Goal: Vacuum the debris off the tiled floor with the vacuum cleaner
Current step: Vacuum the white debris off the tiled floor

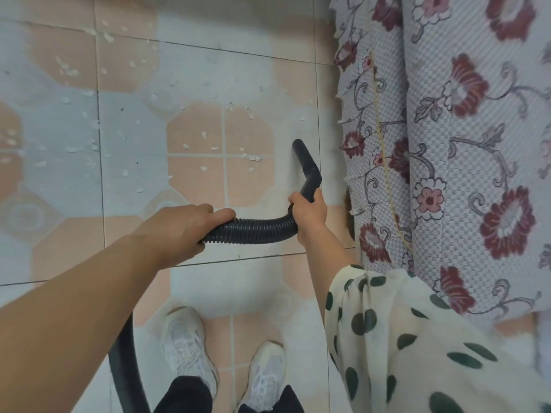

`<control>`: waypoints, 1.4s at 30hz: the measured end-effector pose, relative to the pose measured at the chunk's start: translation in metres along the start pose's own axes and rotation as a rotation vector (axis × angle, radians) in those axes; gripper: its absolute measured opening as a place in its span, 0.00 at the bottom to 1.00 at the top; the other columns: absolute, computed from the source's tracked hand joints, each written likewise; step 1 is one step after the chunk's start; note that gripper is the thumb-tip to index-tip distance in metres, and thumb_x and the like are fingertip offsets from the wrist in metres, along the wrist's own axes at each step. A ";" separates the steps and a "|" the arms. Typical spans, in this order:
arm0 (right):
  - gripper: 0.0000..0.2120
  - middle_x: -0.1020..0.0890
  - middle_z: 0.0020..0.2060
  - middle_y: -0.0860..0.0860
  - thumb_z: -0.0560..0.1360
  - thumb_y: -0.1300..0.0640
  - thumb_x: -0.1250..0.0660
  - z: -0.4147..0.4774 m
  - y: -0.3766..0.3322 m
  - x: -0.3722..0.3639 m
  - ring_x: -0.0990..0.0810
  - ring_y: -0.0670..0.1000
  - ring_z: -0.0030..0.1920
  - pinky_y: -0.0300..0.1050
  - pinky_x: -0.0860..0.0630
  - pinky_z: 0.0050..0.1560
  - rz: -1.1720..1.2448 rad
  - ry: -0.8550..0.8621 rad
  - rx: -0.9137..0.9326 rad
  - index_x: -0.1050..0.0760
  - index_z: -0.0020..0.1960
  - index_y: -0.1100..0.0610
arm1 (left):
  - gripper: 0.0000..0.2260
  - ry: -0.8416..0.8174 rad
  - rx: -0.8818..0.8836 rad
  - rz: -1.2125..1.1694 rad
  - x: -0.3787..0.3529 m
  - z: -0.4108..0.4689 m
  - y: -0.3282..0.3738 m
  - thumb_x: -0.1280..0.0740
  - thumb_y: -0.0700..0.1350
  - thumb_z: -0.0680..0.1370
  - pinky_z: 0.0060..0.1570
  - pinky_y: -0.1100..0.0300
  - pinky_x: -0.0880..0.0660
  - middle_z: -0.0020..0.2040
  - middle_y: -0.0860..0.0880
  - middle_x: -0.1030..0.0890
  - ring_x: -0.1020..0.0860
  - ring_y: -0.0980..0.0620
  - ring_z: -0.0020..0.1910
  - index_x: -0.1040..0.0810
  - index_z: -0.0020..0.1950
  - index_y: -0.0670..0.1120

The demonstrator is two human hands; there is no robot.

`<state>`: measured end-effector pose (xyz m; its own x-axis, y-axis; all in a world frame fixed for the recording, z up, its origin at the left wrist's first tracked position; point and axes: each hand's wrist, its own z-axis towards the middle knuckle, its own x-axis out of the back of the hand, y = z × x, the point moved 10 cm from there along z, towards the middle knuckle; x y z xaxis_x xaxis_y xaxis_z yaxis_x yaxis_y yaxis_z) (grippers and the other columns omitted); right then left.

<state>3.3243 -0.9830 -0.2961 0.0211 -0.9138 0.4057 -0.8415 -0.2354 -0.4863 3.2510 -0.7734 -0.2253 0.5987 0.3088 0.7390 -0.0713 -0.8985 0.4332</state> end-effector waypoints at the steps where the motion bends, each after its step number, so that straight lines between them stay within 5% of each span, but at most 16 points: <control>1: 0.37 0.26 0.53 0.49 0.77 0.61 0.36 0.002 0.001 0.001 0.23 0.52 0.47 0.49 0.22 0.49 0.011 0.004 -0.011 0.47 0.80 0.48 | 0.25 -0.004 -0.004 -0.002 0.000 0.001 0.001 0.39 0.39 0.75 0.38 0.57 0.28 0.46 0.53 0.28 0.27 0.51 0.43 0.40 0.68 0.58; 7: 0.34 0.23 0.60 0.54 0.76 0.61 0.35 0.008 -0.012 -0.007 0.22 0.53 0.46 0.45 0.23 0.40 0.031 0.022 -0.008 0.42 0.78 0.50 | 0.26 -0.003 -0.006 0.003 0.015 0.007 -0.007 0.39 0.39 0.75 0.39 0.57 0.29 0.48 0.52 0.28 0.27 0.50 0.45 0.40 0.69 0.57; 11: 0.36 0.24 0.60 0.52 0.76 0.61 0.35 0.026 -0.038 -0.016 0.22 0.55 0.52 0.50 0.21 0.51 0.039 0.019 0.023 0.46 0.80 0.49 | 0.26 0.028 0.009 0.019 0.029 0.026 -0.016 0.39 0.38 0.75 0.37 0.57 0.30 0.46 0.52 0.29 0.27 0.50 0.43 0.41 0.68 0.58; 20: 0.36 0.24 0.61 0.51 0.76 0.59 0.35 0.072 -0.099 -0.014 0.21 0.56 0.55 0.56 0.21 0.56 -0.072 0.040 0.060 0.46 0.79 0.47 | 0.26 0.058 0.053 -0.023 0.056 0.080 -0.019 0.38 0.38 0.75 0.36 0.57 0.33 0.46 0.51 0.29 0.27 0.49 0.44 0.41 0.69 0.57; 32: 0.31 0.22 0.56 0.54 0.75 0.59 0.35 0.098 -0.151 -0.025 0.23 0.51 0.41 0.45 0.24 0.39 -0.281 -0.104 0.142 0.39 0.76 0.51 | 0.26 -0.004 0.116 -0.096 0.073 0.106 -0.013 0.39 0.39 0.76 0.39 0.57 0.31 0.46 0.52 0.30 0.28 0.50 0.45 0.41 0.69 0.57; 42: 0.30 0.23 0.54 0.52 0.75 0.58 0.36 0.102 -0.171 -0.043 0.25 0.48 0.39 0.44 0.27 0.40 -0.325 -0.095 0.196 0.39 0.75 0.53 | 0.26 -0.017 0.154 -0.097 0.084 0.110 -0.031 0.39 0.40 0.76 0.39 0.60 0.31 0.48 0.53 0.28 0.28 0.52 0.46 0.42 0.69 0.59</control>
<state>3.5223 -0.9374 -0.3088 0.3272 -0.8057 0.4938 -0.6639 -0.5679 -0.4866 3.3913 -0.7541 -0.2328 0.6100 0.3927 0.6883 0.1103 -0.9022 0.4169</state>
